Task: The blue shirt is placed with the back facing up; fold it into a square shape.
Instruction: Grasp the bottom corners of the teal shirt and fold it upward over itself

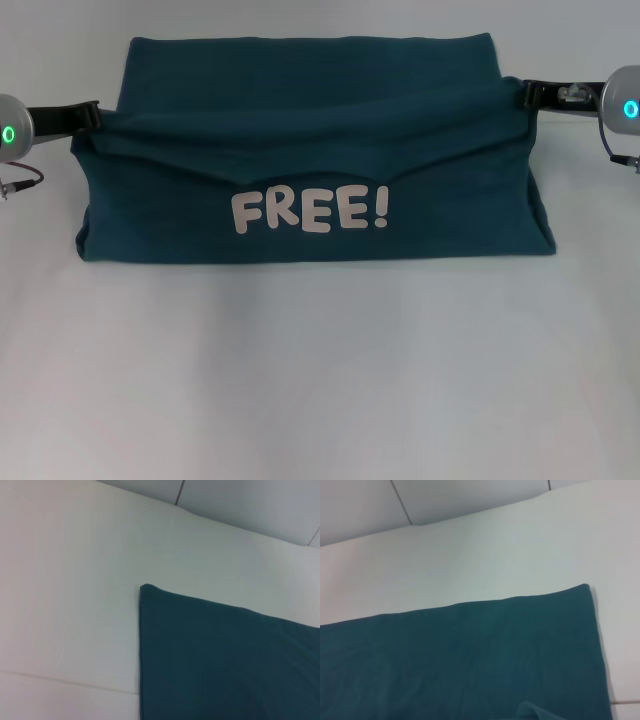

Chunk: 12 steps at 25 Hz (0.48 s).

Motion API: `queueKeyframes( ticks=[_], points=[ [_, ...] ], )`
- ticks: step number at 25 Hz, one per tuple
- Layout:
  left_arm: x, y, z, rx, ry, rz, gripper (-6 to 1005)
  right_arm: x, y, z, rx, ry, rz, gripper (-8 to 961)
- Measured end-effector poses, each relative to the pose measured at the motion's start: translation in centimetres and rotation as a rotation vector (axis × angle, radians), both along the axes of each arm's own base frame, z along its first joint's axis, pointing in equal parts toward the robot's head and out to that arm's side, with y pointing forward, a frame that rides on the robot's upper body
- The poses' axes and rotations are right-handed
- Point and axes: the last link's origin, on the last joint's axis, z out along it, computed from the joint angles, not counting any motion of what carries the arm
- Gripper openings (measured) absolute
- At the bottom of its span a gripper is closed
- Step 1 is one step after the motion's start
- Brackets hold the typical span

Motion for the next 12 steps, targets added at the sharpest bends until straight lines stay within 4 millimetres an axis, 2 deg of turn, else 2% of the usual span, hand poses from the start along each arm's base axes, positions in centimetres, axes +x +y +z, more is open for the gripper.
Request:
queueKeyframes(
  ticks=[12],
  points=[
    [1.03, 0.76, -0.66, 0.006, 0.023, -0.023, 23, 0.00, 0.31, 0.36, 0.033, -0.008, -0.001, 134]
  ],
)
